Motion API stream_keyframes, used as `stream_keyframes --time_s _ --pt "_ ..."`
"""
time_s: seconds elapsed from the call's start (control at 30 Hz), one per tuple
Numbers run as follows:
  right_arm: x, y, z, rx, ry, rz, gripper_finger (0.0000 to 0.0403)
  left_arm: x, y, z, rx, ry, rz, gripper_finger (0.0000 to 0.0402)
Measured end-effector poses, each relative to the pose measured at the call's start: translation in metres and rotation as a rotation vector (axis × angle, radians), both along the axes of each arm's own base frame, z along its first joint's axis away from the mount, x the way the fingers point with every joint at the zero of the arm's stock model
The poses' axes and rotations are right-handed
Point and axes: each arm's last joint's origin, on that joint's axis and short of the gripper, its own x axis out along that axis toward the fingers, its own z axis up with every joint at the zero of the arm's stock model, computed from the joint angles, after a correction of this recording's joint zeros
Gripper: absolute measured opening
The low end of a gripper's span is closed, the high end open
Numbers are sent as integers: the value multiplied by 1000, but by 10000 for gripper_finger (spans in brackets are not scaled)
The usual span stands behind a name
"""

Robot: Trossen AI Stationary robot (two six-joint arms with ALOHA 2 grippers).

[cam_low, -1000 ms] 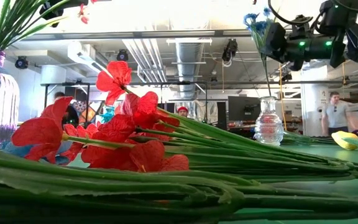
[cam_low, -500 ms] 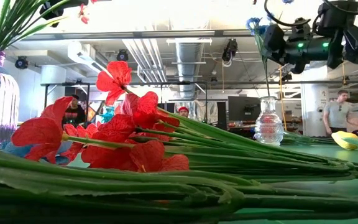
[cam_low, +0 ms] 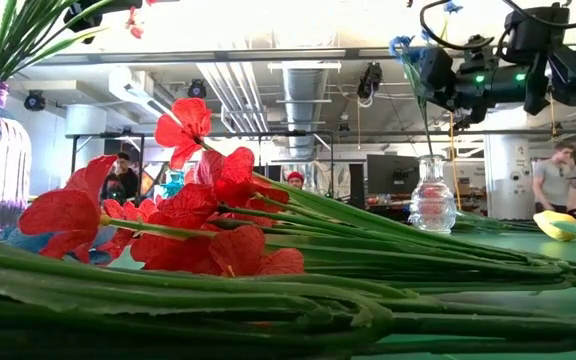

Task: Sort flowers into vase by color
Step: Put the top right blue flowers into the transparent vase

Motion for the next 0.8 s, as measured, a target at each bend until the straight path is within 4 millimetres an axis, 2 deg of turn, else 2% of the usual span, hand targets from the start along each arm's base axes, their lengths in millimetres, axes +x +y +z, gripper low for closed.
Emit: stream_keyframes --time_s 0.4,0.8 --pt "1 1 0 -2 10 29 22 0 0 0 0 3 0 0" --pt "1 1 -1 4 14 54 94 0 0 -1 0 10 0 0"
